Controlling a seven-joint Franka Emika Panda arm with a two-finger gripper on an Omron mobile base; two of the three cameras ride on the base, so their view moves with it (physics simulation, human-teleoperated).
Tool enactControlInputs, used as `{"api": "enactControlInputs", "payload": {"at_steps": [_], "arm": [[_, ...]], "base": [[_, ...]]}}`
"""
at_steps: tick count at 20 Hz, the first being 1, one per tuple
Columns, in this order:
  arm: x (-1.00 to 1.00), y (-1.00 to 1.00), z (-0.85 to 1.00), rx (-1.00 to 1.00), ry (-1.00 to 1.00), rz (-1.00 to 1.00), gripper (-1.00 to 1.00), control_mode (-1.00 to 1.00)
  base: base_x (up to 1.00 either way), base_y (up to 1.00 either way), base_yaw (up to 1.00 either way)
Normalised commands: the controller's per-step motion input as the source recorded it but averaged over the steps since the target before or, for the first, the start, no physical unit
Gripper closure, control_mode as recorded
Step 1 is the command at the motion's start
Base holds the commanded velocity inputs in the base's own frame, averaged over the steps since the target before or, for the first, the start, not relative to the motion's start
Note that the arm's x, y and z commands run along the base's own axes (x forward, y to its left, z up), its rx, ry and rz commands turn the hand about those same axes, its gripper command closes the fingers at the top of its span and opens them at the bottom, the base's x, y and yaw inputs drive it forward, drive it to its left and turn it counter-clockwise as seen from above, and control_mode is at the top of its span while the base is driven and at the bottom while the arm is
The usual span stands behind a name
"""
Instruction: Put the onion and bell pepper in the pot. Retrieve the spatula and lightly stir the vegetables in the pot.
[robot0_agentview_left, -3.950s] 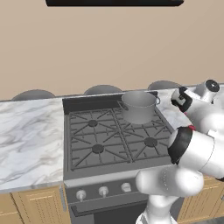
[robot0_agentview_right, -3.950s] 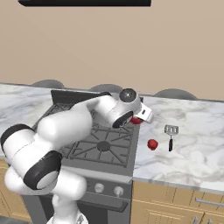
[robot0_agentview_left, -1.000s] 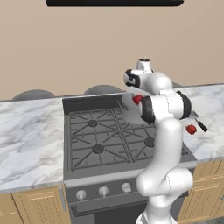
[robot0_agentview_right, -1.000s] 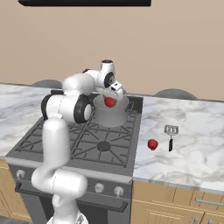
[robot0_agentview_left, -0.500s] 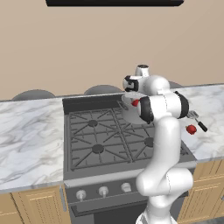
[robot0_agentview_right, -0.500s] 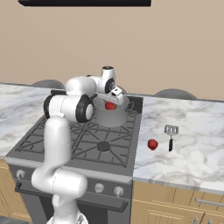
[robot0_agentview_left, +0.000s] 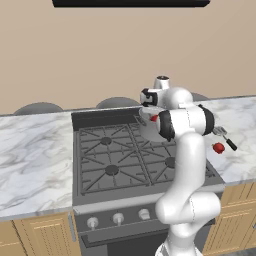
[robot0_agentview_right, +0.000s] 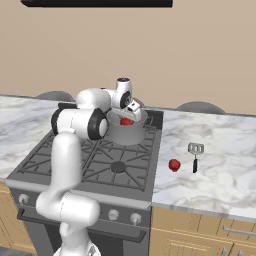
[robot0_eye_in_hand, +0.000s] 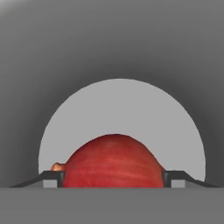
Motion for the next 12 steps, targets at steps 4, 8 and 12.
{"api": "enactControlInputs", "payload": {"at_steps": [4, 8, 12], "arm": [[0.01, 0.0, 0.0, 0.01, 0.0, 0.0, -1.0, -1.0], [0.0, 0.0, 0.01, 0.0, 0.03, 0.0, -1.0, -1.0], [0.01, 0.0, 0.02, 0.0, 0.01, 0.0, -1.0, -1.0]], "base": [[0.0, 0.0, 0.0], [0.0, 0.0, 0.0], [0.0, 0.0, 0.0]]}}
